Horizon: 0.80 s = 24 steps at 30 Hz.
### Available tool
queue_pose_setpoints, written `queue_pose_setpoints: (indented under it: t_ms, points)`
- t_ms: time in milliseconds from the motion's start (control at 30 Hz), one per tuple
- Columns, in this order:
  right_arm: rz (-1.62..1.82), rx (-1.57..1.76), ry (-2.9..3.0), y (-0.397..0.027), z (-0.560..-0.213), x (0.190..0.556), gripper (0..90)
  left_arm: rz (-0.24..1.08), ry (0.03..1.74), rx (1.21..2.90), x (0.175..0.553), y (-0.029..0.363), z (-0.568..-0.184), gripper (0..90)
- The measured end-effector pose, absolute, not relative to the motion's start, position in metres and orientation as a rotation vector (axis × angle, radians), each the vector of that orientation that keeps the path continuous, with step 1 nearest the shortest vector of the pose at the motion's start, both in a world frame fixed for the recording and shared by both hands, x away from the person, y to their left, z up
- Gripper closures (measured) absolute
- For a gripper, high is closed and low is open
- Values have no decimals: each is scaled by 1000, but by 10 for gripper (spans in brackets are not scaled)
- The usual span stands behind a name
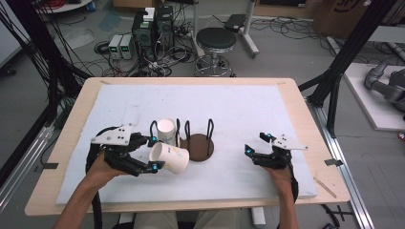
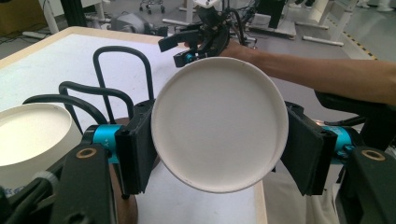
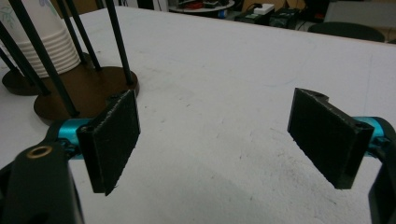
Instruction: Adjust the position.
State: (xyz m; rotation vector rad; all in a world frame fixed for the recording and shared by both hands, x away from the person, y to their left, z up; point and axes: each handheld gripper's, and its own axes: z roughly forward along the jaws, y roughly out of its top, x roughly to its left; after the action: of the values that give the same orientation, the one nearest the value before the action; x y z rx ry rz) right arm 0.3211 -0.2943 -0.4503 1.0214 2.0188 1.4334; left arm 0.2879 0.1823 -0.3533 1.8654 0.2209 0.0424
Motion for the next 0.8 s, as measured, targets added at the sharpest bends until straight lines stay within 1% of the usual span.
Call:
queue_pose_setpoints:
  t_ms: [133,367,500,800]
  points:
    - [1445,988,2038,-293,-448,323,172,44,225,1872,288,181,-355,342]
    - [1523,886,2069,-287,-428,321,172,53,230,1865,287,182,-354,342]
    - [1542,862,2086,-286,-422,319,172,60,234,1859,287,184,-353,342]
    - [1612,730,2160,-277,-389,312,171,62,233,1854,287,183,-355,342]
